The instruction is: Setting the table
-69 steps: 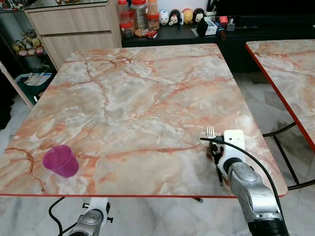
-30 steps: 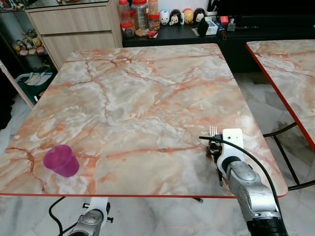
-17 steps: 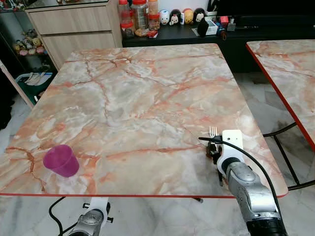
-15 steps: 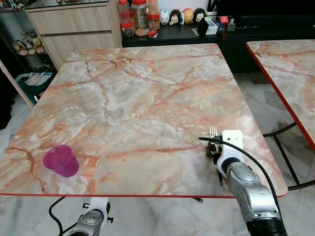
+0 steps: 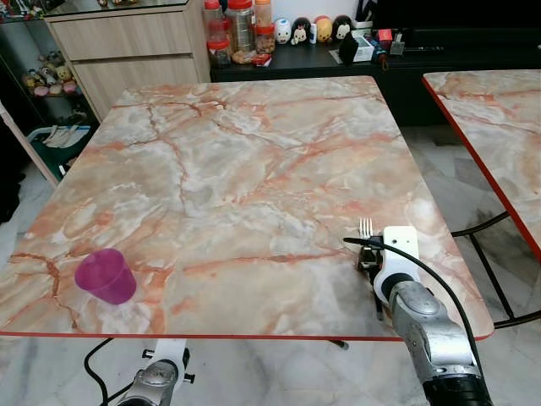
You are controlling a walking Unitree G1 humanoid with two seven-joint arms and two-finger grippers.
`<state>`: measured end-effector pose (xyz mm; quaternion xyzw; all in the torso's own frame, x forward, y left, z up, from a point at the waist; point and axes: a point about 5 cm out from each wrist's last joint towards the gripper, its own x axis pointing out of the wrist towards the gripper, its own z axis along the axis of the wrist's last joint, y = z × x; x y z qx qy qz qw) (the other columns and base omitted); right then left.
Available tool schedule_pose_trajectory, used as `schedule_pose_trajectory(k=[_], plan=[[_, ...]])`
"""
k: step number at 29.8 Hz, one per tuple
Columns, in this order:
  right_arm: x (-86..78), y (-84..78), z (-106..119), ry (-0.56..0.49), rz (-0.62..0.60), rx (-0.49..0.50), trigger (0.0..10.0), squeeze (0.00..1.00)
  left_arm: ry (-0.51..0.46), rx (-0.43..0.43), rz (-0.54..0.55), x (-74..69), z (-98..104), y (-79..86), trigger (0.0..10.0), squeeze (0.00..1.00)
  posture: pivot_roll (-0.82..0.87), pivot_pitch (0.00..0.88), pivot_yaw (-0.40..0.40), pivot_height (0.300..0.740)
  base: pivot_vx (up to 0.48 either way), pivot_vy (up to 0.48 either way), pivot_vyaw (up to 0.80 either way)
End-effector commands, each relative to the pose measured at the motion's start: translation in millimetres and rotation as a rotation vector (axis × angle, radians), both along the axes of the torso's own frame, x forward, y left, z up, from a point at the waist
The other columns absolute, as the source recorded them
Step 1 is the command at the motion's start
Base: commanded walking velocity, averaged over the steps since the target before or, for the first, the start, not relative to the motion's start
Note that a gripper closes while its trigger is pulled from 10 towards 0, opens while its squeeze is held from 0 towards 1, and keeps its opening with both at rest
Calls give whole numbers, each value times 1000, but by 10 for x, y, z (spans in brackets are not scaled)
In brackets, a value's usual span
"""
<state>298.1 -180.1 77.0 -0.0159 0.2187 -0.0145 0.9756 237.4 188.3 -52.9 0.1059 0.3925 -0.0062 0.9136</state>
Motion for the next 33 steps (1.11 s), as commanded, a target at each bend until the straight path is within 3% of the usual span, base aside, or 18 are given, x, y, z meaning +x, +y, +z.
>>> schedule_pose_trajectory(k=[1, 18, 23, 24, 25, 26, 33], plan=[[-72, -2, -191, 96, -11, 16, 0, 0, 16, -1, -11, 2, -3, -4, 10000, 0, -84, 85, 52, 740, 0, 0, 0], [-31, 16, -203, 77, 0, 13, 0, 0, 19, 1, -10, -6, -8, 0, 10000, 0, -81, 87, 53, 740, 0, 0, 0], [74, 23, -103, -25, 15, -5, 0, 0, 18, 0, -7, -6, -8, -2, 10000, 0, -81, 87, 53, 740, 0, 0, 0], [100, 19, -76, -49, 17, -17, 5176, 0, 18, 1, -7, -6, -8, -2, 10000, 0, -81, 87, 53, 740, 0, 0, 0], [100, 19, -76, -49, 17, -17, 5176, 0, 18, 1, -7, -6, -8, -2, 10000, 0, -81, 87, 53, 740, 0, 0, 0], [143, 12, -47, -81, 20, -33, 10000, 0, 27, 6, -10, -8, -11, 0, 10000, 0, -82, 85, 54, 740, 0, 0, 0], [299, -82, -84, -142, -20, -64, 10000, 0, 120, 45, -48, -38, -44, 7, 10000, 0, -78, 84, 48, 740, 0, 0, 0]])
